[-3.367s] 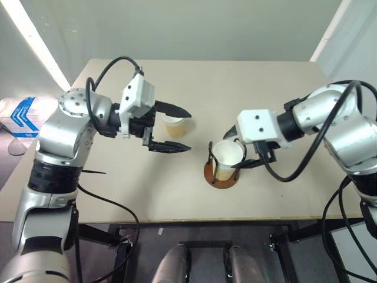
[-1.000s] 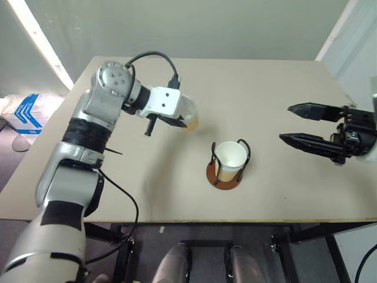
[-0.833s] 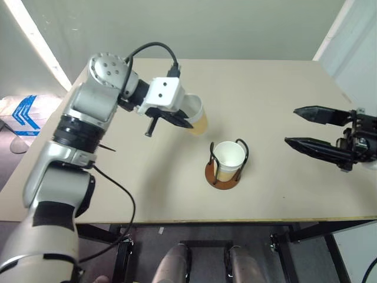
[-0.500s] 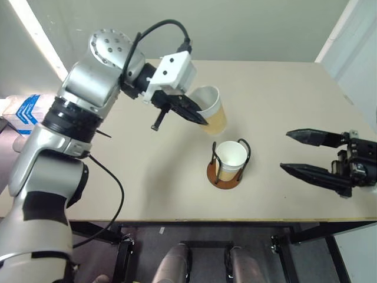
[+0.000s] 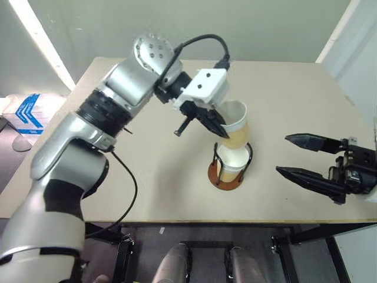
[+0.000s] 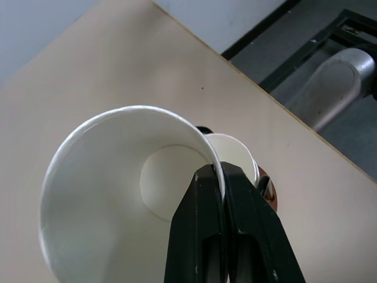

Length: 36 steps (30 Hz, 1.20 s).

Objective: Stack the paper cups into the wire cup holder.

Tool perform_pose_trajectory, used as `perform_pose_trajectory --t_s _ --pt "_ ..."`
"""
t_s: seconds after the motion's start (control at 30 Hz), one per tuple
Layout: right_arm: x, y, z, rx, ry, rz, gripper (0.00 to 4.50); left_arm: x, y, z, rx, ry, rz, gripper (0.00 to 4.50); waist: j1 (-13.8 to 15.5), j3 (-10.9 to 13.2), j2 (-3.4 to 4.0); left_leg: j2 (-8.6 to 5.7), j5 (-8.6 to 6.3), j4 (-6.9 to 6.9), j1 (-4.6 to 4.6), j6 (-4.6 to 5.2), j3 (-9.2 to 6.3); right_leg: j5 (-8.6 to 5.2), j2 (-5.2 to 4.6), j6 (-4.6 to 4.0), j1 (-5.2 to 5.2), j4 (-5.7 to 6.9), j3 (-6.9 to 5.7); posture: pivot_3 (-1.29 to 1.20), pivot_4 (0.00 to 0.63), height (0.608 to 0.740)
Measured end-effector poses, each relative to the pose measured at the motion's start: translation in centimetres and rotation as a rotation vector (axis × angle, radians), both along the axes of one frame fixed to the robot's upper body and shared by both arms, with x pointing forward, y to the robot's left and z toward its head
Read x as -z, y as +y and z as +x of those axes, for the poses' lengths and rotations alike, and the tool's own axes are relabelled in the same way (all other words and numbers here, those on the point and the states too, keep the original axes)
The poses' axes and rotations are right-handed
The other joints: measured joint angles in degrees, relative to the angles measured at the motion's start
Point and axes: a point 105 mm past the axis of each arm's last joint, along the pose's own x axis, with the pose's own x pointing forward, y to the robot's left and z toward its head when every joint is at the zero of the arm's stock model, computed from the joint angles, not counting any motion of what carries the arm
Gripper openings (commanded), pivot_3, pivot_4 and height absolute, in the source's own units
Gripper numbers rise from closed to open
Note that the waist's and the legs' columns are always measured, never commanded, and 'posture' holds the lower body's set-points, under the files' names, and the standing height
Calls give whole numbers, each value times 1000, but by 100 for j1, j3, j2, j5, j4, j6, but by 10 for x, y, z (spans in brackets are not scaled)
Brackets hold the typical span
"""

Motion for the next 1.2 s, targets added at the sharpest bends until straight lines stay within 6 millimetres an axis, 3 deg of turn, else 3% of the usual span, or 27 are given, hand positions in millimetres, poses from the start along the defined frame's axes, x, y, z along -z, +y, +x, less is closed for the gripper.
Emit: perform_pose_trajectory --t_s 0.63,0.73,0.93,1.1,1.2 --pt "0 -4 -2 35 -4 -32 3854 36 -7 -15 108 14 130 33 27 0 0 2 -49 9 -3 6 7 -9 -1 49 15 -35 0 0 150 740" --pt "1 -4 -2 37 3 -33 3854 37 -10 -12 106 -15 137 664 47 0 0 1 -50 14 2 8 6 -8 -1 49 25 -38 0 0 150 740" --pt "4 -5 -2 41 18 -43 3854 28 -24 -8 93 -24 79 2748 57 0 0 2 -51 19 2 12 11 -1 -3 46 27 -46 0 0 150 740" --pt "4 -6 -1 48 13 -58 3854 6 -31 -2 51 -5 -51 4474 57 0 0 2 -51 18 3 11 12 1 -2 48 27 -46 0 0 150 740" --pt "5 -14 10 110 -8 -102 3854 -16 -29 9 -34 -13 -197 4474 53 0 1 4 -51 18 6 11 15 5 -3 53 27 -48 1 0 150 740"
